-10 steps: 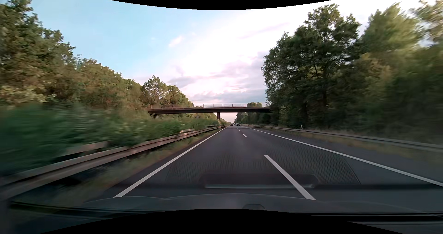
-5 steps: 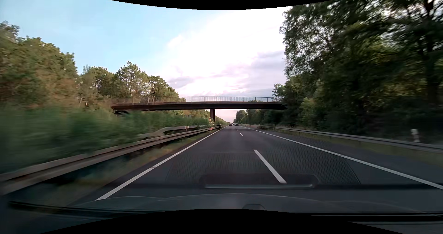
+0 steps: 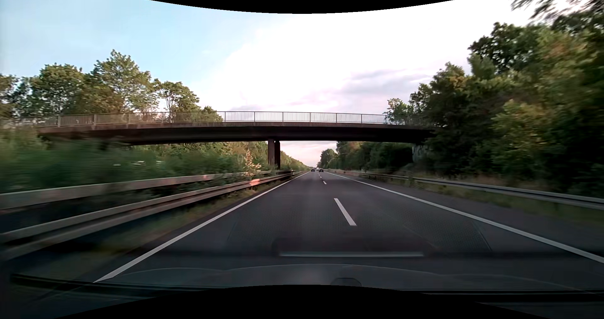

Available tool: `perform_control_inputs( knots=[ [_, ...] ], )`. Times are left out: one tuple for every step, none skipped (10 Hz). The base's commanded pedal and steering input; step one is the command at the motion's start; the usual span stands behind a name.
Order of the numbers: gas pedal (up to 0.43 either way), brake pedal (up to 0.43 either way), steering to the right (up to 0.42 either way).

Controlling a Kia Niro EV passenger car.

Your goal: Follow the waypoints while adhering to traffic rules and regulations

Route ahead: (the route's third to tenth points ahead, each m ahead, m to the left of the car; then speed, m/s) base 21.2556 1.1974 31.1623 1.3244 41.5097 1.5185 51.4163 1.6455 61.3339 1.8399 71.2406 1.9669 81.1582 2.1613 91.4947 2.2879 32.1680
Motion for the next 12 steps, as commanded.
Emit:
perform_control_inputs(
  knots=[
    [0.28, 0.0, -0.001],
    [0.28, 0.0, -0.001],
    [0.268, 0.0, -0.001],
    [0.268, 0.0, -0.001],
    [0.26, 0.0, -0.001],
    [0.248, 0.0, -0.001],
    [0.248, 0.0, -0.001],
    [0.24, 0.0, -0.001],
    [0.24, 0.0, -0.001],
    [0.228, 0.0, -0.001],
    [0.228, 0.0, -0.001],
    [0.228, 0.0, -0.001]
  ],
)
